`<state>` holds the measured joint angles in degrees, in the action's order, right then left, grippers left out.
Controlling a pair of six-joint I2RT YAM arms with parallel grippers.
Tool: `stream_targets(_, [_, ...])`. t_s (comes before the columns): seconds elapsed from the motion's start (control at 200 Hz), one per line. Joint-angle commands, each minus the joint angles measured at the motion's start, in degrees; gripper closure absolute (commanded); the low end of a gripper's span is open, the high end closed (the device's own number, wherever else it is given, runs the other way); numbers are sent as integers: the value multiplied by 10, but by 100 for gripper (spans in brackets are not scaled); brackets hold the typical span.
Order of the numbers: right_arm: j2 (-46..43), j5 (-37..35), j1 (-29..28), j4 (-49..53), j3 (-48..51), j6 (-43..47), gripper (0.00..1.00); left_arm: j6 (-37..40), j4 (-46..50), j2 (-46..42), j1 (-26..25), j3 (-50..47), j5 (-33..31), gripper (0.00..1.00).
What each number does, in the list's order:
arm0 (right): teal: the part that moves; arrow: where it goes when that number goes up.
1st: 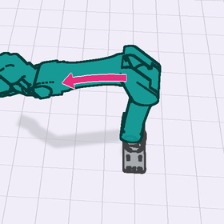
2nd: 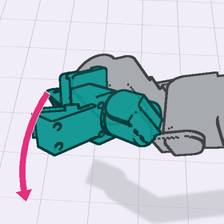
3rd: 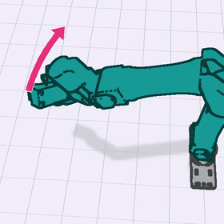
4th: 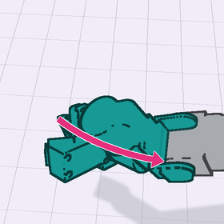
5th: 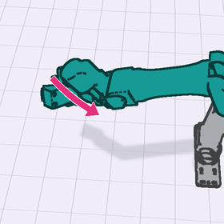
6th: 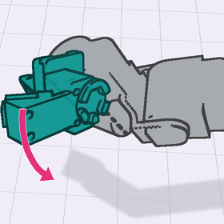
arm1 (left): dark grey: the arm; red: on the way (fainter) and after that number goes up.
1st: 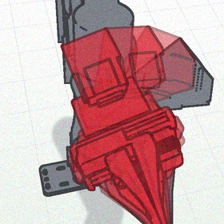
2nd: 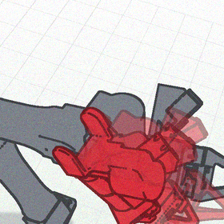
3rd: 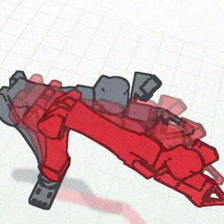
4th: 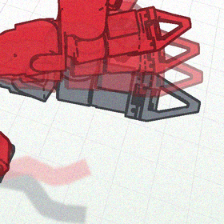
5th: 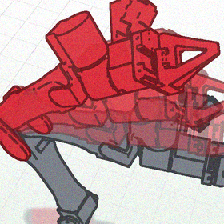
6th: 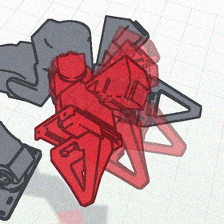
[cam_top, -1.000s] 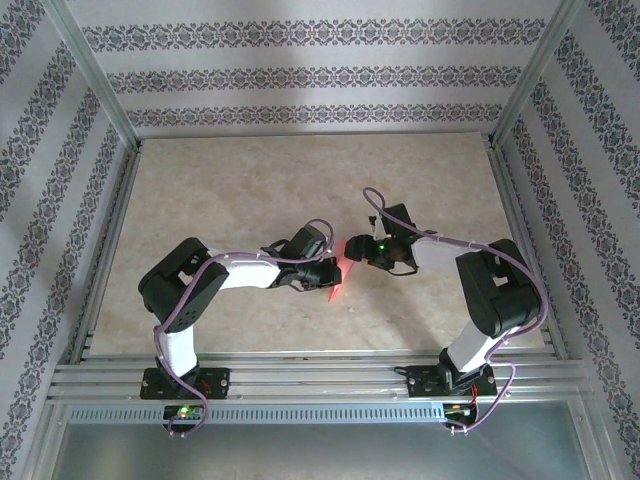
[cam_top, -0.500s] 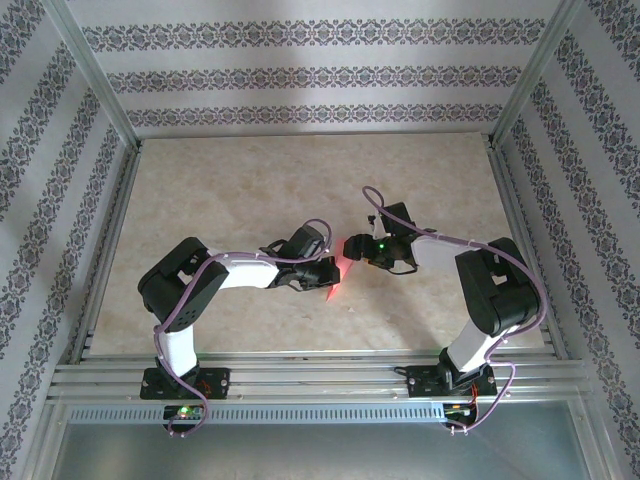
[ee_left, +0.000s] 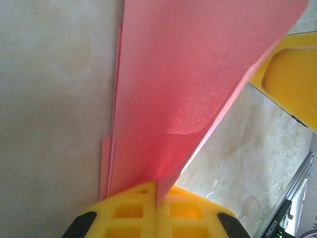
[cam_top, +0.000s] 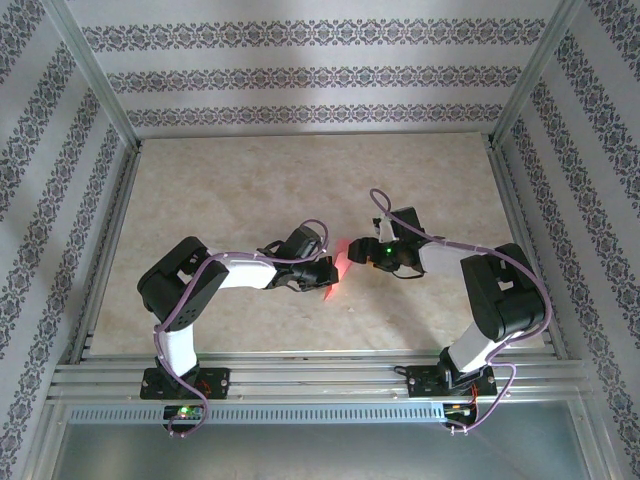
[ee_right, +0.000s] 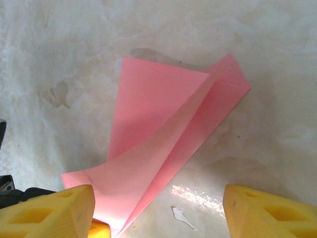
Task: Fold a paper plane with a square sheet of paper (pick it up from the middle)
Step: Fold the wing for the fifth time at the center of the table.
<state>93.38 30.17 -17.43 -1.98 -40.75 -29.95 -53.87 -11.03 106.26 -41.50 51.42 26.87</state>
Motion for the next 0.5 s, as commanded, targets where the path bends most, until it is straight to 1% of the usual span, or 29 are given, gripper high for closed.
stream_targets(0.0, [-4,6,6,1,8,23,38,-14,-26,14,8,-7,8,98])
stream_targets(0.08, [2,-6,5,12,3,29,40,-14,-27,13,9,-8,9,98])
stream_targets(0.205, [20,-43,-2,54,-18,32,37,-11,-26,11,9,-9,9,98])
stream_targets(0.33, [43,-86,-14,91,-45,20,37,-10,-27,11,9,-10,10,98])
stream_targets(0.495, [70,-103,-25,97,-58,-5,34,-7,-29,10,9,-8,14,95])
